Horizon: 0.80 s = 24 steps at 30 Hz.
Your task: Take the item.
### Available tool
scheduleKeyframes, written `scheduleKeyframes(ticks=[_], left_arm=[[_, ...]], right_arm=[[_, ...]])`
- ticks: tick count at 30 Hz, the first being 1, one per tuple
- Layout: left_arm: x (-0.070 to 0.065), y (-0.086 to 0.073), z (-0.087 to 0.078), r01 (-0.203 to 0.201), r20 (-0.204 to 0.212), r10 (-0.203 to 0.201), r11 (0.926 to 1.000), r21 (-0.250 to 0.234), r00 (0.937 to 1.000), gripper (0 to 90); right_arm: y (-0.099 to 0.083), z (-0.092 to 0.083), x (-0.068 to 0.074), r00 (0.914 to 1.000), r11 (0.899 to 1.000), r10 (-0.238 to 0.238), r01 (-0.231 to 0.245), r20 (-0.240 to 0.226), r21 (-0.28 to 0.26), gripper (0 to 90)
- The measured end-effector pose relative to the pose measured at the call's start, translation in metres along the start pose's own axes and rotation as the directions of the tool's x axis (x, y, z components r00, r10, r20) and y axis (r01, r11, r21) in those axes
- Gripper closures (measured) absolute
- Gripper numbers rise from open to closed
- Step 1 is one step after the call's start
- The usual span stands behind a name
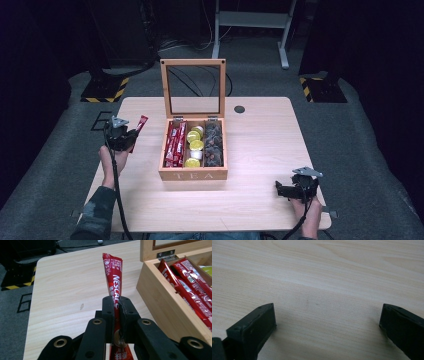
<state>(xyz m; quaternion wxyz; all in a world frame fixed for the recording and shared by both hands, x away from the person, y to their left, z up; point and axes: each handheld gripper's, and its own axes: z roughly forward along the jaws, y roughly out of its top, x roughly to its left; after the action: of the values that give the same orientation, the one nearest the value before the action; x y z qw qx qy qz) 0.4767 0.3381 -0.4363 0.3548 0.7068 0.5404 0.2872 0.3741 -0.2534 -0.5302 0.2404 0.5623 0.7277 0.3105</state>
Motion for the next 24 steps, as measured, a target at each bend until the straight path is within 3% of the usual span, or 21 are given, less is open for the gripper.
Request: scheduleKeyframes(ticks=[24], left_arm=[[0.019, -0.011, 0.025, 0.042, -0.038, -0.041, 0.9985, 0.036, 0.9984, 83.0]], right_arm=[[0.000, 0.000, 0.000, 1.0000, 1.000, 0.001, -0.001, 0.000, 0.001, 0.1]])
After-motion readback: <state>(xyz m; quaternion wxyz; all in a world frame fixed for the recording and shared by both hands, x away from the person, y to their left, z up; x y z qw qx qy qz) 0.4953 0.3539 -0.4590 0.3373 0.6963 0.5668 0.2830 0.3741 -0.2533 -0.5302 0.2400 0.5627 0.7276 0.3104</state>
